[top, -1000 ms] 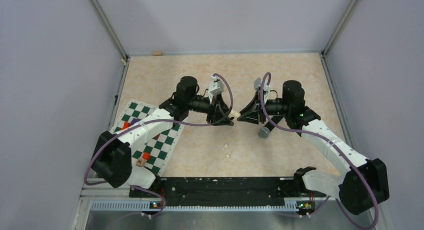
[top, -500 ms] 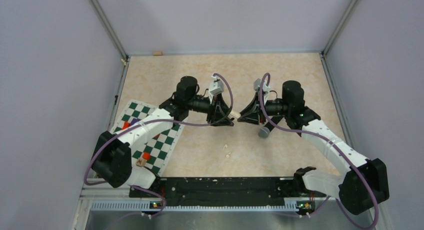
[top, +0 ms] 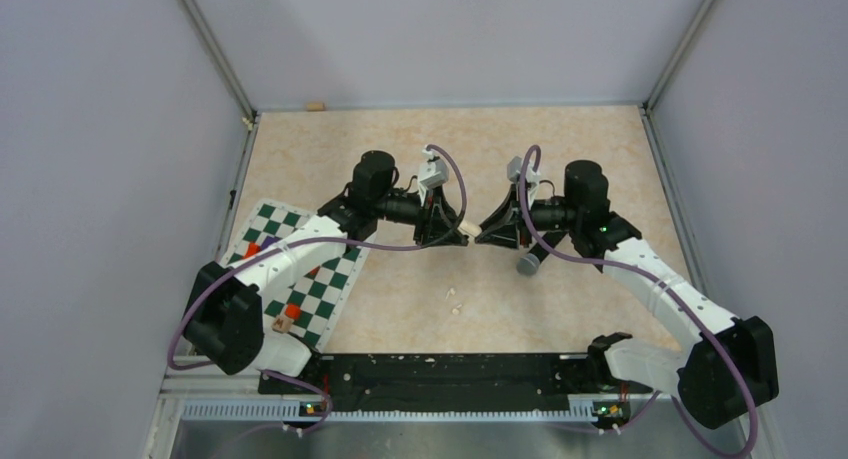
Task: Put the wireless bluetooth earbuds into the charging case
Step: Pick up the charging case at the center of the board, then open the charging case.
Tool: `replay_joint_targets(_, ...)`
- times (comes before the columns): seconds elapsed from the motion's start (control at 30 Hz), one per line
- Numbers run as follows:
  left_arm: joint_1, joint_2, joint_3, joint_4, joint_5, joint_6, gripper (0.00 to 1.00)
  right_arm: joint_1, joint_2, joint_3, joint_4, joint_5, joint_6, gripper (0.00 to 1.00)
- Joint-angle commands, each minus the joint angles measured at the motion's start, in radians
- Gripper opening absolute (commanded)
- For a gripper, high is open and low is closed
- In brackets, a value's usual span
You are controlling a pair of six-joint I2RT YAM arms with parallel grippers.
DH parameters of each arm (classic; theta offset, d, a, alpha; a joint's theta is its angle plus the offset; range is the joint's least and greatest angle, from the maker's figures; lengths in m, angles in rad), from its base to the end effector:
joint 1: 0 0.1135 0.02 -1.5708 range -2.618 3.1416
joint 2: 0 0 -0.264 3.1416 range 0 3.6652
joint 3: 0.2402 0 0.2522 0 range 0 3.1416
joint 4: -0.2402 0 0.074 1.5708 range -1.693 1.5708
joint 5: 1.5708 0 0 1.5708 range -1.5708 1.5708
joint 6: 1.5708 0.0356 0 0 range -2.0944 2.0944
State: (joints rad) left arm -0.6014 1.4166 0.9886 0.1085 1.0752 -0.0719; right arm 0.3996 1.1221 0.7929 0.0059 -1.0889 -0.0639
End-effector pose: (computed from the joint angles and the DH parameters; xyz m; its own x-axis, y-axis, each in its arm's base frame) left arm 0.2408 -0.2032 0.2987 -0.3271 0.1830 -0.9271 0.9366 -0.0675 -0.3438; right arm 0.2111 0.1234 0.3002 -0.2311 -0.1297 -0.9642 -0.9711 0.0920 0.2204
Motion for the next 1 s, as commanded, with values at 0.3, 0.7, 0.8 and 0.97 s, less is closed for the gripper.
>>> replay_joint_targets(0.3,-0.007,0.004,0.028,0.008,0.032,0.05,0.18,-0.014,-0.027,0.049,0.106,-0.029,0.089,0.71)
replay_joint_targets(0.7,-0.014,0.008,0.033,0.002,0.039,0.055,0.14,-0.014,-0.032,0.02,0.153,0.146,0.087,0.73)
replay_joint_targets(0.8,-0.015,0.006,0.03,0.002,0.043,0.054,0.13,-0.014,-0.048,0.02,0.153,0.178,0.079,0.73)
replay_joint_targets(0.97,-0.014,0.002,0.028,0.002,0.046,0.054,0.11,-0.016,-0.082,0.012,0.145,0.272,0.02,0.73)
